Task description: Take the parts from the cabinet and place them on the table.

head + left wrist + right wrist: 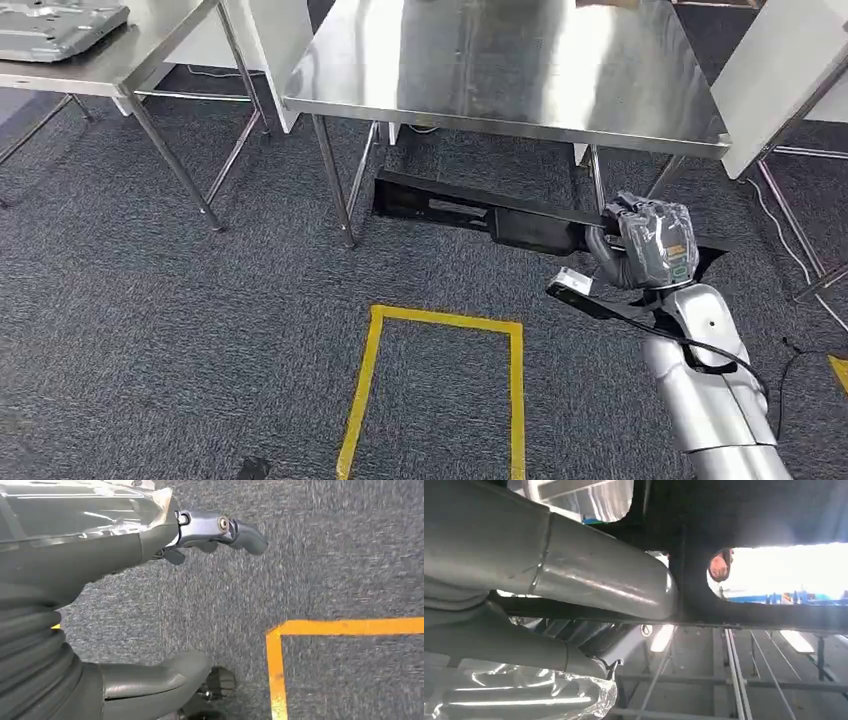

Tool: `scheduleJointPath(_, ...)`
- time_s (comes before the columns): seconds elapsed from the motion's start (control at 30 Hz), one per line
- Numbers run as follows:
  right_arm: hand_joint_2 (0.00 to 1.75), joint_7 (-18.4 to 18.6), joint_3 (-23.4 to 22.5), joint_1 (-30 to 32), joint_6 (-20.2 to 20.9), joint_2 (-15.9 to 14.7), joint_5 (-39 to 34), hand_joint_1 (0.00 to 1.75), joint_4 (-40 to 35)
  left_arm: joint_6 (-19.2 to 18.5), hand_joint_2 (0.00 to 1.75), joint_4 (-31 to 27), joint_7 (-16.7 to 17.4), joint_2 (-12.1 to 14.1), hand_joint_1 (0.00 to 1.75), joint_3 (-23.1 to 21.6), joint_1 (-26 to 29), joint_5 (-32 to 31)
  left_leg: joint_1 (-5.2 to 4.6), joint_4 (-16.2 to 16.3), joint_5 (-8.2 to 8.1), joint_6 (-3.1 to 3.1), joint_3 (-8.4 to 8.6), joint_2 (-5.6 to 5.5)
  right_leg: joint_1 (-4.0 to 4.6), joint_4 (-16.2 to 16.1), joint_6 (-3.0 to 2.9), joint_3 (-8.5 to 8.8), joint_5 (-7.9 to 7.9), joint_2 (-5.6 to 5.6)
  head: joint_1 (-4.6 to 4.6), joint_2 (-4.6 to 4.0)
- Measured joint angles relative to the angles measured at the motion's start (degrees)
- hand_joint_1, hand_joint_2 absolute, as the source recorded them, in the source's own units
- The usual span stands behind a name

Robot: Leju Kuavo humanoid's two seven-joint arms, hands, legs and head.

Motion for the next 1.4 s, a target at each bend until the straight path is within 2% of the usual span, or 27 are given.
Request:
scheduleJointPath(0.07, 0.0, 0.0, 0.0, 0.2, 0.0, 0.0, 0.1, 1.75, 0.0, -0.1, 1.75, 0.0, 0.0, 0.0, 0.0, 0.0, 0.1, 0.0, 0.85, 0.1, -1.19, -1.14, 1.5, -0.01, -0.61, -8.4, 1.94, 3.2, 3.42, -0.13, 0.02, 0.0)
scheduleJointPath(0.13, 0.0, 0.0, 0.0, 0.4, 0.0, 0.0, 0.1, 1.75, 0.3, -0.3, 1.75, 0.0, 0.1, 0.2, 0.0, 0.0, 0.1, 0.0, 0.91, 0.1, -2.77, -2.59, 2.64, 0.15, -1.31, -16.6, 3.51, 6.22, 8.1, -2.27, 0.3, 0.0)
scheduleJointPath(0.17, 0.0, 0.0, 0.0, 0.2, -0.1, 0.1, 0.0, 1.75, 0.6, -0.5, 1.75, 0.0, 0.2, 0.2, 0.0, 0.0, 0.1, 0.0, 1.02, -0.3, -3.41, -3.1, 3.57, 0.3, -0.21, -16.6, 1.13, 6.74, 5.75, -2.15, 0.53, 0.0)
scheduleJointPath(0.2, 0.0, 0.0, 0.0, 0.2, -0.1, 0.0, 0.1, 1.75, 0.6, -0.8, 1.75, 0.0, 0.3, 0.2, 0.0, 0.0, 0.0, 0.0, 0.87, -0.6, -3.72, -3.5, 3.73, 0.54, 0.23, -16.1, -0.33, 7.03, 5.91, -1.26, 0.18, 0.0)
scheduleJointPath(0.23, 0.0, 0.0, 0.0, 0.1, -0.1, 0.0, 0.1, 1.75, 0.6, -0.8, 1.75, 0.0, 0.3, 0.2, 0.0, 0.0, 0.0, 0.0, 1.05, -0.5, -3.81, -3.79, 4.57, 0.68, -0.81, -16.2, -1.35, 6.97, 5.17, -0.91, 0.11, 0.0)
scheduleJointPath(0.27, 0.0, 0.0, 0.0, -0.2, -0.1, 0.0, 0.1, 1.75, 0.6, -0.8, 1.75, 0.0, 0.2, 0.2, 0.0, 0.0, -0.2, 0.0, 1.11, 0.2, -3.3, -3.99, 4.31, 0.68, -0.42, -16.0, -1.91, 7.29, 4.65, -0.59, 0.04, 0.0)
scheduleJointPath(0.3, 0.0, 0.0, -0.1, -0.4, -0.1, 0.0, 0.1, 1.75, 0.6, -0.8, 1.75, 0.0, 0.3, 0.1, 0.0, 0.0, -0.4, -0.1, 1.6, 3.5, -1.37, -4.39, 1.9, 0.37, -0.56, -16.2, -2.89, 8.2, 4.01, -0.1, -0.35, 0.0)
scheduleJointPath(0.33, 0.0, 0.0, -0.1, -0.5, -0.1, 0.0, 0.1, 1.75, 0.6, -0.8, 1.75, 0.0, 0.2, 0.2, 0.0, 0.0, -0.4, -0.1, 1.72, 8.1, 0.27, -4.25, -0.54, -0.53, -0.39, -16.4, -3.56, 8.95, 3.49, 0.01, -0.35, 0.0)
scheduleJointPath(0.4, 0.0, 0.0, -0.1, -0.3, -0.1, 0.0, 0.1, 1.75, 0.7, -0.8, 1.75, 0.0, 0.2, 0.1, 0.0, 0.0, -0.2, -0.1, 1.47, 16.6, -0.51, -4.45, -6.79, -1.37, -0.11, -16.8, -4.24, 10.91, 2.01, 0.45, -0.72, 0.0)
scheduleJointPath(0.5, 0.0, 0.0, 0.1, 0.4, -0.1, 0.2, 0.1, 1.75, 1.1, -0.8, 1.75, 0.1, 0.3, 0.1, 0.0, 0.0, 0.8, -0.1, 0.75, 18.1, -9.7, -3.63, -13.2, -1.57, 0.72, -17.9, -4.85, 15.38, -0.67, 1.55, -0.7, 0.0)
scheduleJointPath(0.53, 0.0, 0.0, 0.2, 0.4, -0.1, 0.3, 0.1, 1.75, 1.2, -0.8, 1.75, 0.1, 0.3, 0.1, 0.0, 0.0, 0.8, -0.1, 0.22, 15.8, -10.8, -2.85, -14.17, -1.67, 1.02, -18.2, -4.95, 17.06, -1.71, 1.9, -0.68, 0.0)
scheduleJointPath(0.6, 0.0, 0.0, 0.3, 0.4, -0.1, 0.4, 0.1, 1.75, 1.3, -0.8, 1.75, 0.1, 0.3, 0.2, 0.0, 0.0, 1.0, -0.1, -0.89, 9.3, -4.97, -0.54, -14.59, -2.13, 1.75, -18.9, -5.11, 19.98, -3.45, 2.1, -0.77, 0.0)
scheduleJointPath(0.63, 0.0, 0.0, 0.3, 0.9, -0.1, 0.6, 0.1, 1.75, 1.4, -0.8, 1.75, 0.1, 0.3, 0.4, 0.0, 0.1, 1.1, -0.1, -1.92, 4.2, 5.09, 1.53, -14.35, -3.16, 1.09, -19.7, -5.32, 20.39, -4.43, 2.18, -0.79, 0.0)
scheduleJointPath(0.67, 0.0, 0.0, 0.3, 0.7, 0.0, 0.7, 0.0, 1.75, 1.9, -0.7, 1.75, 0.1, 0.3, 0.8, 0.0, 0.1, 1.5, -0.1, -3.33, 1.1, 11.44, 2.14, -14.52, -4.46, 2.16, -19.6, -4.87, 22.43, -5.39, 3.0, -0.08, 0.0)
scheduleJointPath(0.7, 0.0, 0.0, 0.4, 0.7, 0.2, 0.9, 0.1, 1.75, 2.0, -0.8, 1.75, 0.1, 0.2, 0.8, 0.0, 0.1, 1.9, -0.1, -3.8, 1.1, 10.85, 2.55, -13.34, -6.18, 2.3, -20.1, -4.86, 23.19, -6.65, 3.33, -0.09, 0.0)
scheduleJointPath(0.73, 0.0, 0.0, 0.5, 0.9, 0.2, 1.2, 0.2, 1.75, 1.7, -0.7, 1.75, 0.1, 0.3, 0.6, 0.0, 0.2, 2.1, 0.1, -3.59, 1.0, 10.41, 2.15, -12.56, -6.12, 2.66, -20.7, -5.16, 26.02, -7.2, 3.55, -0.2, 0.0)
scheduleJointPath(0.8, 0.0, -0.2, 0.5, -0.4, 0.2, 0.9, 0.1, 1.75, 1.6, -0.7, 1.75, 0.1, 0.2, 0.6, 0.0, 0.2, 1.2, 0.0, -3.36, 0.9, 9.49, 1.96, -9.86, -5.44, 3.34, -16.4, -3.75, 24.82, -5.11, 3.83, -0.33, 0.0)
scheduleJointPath(0.87, 0.0, -0.2, 0.5, -1.3, 0.2, 0.9, 0.0, 1.75, 1.4, -0.7, 1.75, 0.1, 0.1, 0.4, 0.0, 0.2, 0.9, 0.0, -3.01, 0.7, 7.46, 2.26, -7.62, -4.93, 2.93, -6.5, -2.85, 18.96, -2.91, 1.68, -0.81, 0.0)
scheduleJointPath(0.97, 0.0, -0.1, 0.5, -1.0, 0.2, 0.9, 0.0, 1.75, 1.6, -0.7, 1.75, 0.1, 0.0, 0.2, 0.0, 0.2, 0.9, 0.0, -2.63, 0.7, 3.69, 2.47, -3.8, -4.66, 2.45, -0.4, -3.75, 9.72, -8.79, 1.08, -0.72, 0.0)
scheduleJointPath(1.03, 0.0, -0.2, 0.6, -0.8, 0.1, 0.9, 0.0, 1.75, 1.7, -0.7, 1.75, 0.1, 0.0, 0.2, 0.0, 0.2, 1.3, 0.1, -2.35, 0.6, 1.02, 2.25, -0.65, -4.7, 1.92, -3.4, -3.87, 6.32, -12.93, 1.0, -0.68, 0.0)
scheduleJointPath(1.07, 0.0, -0.2, 0.6, -0.5, 0.1, 0.9, 0.0, 1.75, 1.8, -0.7, 1.75, 0.1, 0.0, 0.1, 0.0, 0.2, 1.5, 0.1, -2.14, 0.6, -0.43, 2.11, 1.1, -4.78, 1.62, -6.6, -3.05, 5.19, -11.96, 0.9, -0.72, 0.0)
scheduleJointPath(1.1, 0.0, -0.2, 0.6, -0.1, 0.0, 0.9, 0.0, 1.75, 2.0, -0.7, 1.75, 0.1, 0.0, 0.1, 0.0, 0.2, 1.6, 0.1, -1.99, 0.6, -1.9, 1.94, 2.77, -4.97, 1.33, -10.6, -1.55, 4.42, -8.35, 0.72, -0.61, 0.0)
scheduleJointPath(1.17, 0.0, -0.2, 0.6, 1.0, -0.1, 0.8, 0.0, 1.75, 2.6, -0.7, 1.75, 0.5, 0.0, 0.1, 0.0, 0.2, 2.0, 0.1, -1.97, 0.7, -5.17, 1.42, 6.09, -5.14, 1.26, -16.1, 1.94, 4.44, 7.99, -0.63, -0.7, -0.07)
scheduleJointPath(1.2, 0.0, 0.0, 0.7, 1.1, -0.2, 0.8, 0.3, 1.75, 2.8, -0.7, 1.75, 0.5, 0.0, 0.0, 0.0, 0.2, 2.0, 0.0, -2.0, 0.0, -6.22, 0.9, 6.63, -5.27, 1.95, -15.6, -0.68, 6.18, 7.01, -0.42, -0.57, -0.04)
scheduleJointPath(1.27, 0.0, -0.1, 0.8, 0.5, -0.3, 0.9, 0.4, 1.75, 2.0, -0.7, 1.75, 0.3, 0.0, 0.1, 0.0, 0.2, 1.5, 0.0, -1.71, -0.1, -5.77, 0.44, 8.37, -4.57, 1.82, -15.8, -2.86, 7.21, 5.71, -0.04, -0.96, -0.04)
scheduleJointPath(1.37, 0.0, 0.0, 0.7, -0.8, -0.3, 0.9, 0.4, 1.75, 1.8, -0.7, 1.75, 0.3, -0.1, -0.1, 0.0, 0.2, 0.5, -0.1, -1.66, 13.5, 0.93, -0.6, 0.9, -3.16, 1.12, -18.2, -5.03, 12.04, 3.83, 0.1, -1.29, -0.04)
scheduleJointPath(1.4, 0.0, 0.1, 0.8, -0.9, -0.1, 0.9, 0.6, 1.75, 1.8, -0.7, 1.75, 0.3, 0.0, -0.1, 0.0, 0.2, 0.4, -0.2, -1.33, 16.8, 0.25, -1.03, -2.41, -2.93, 1.14, -19.0, -5.15, 13.82, 3.3, 0.14, -1.31, -0.04)
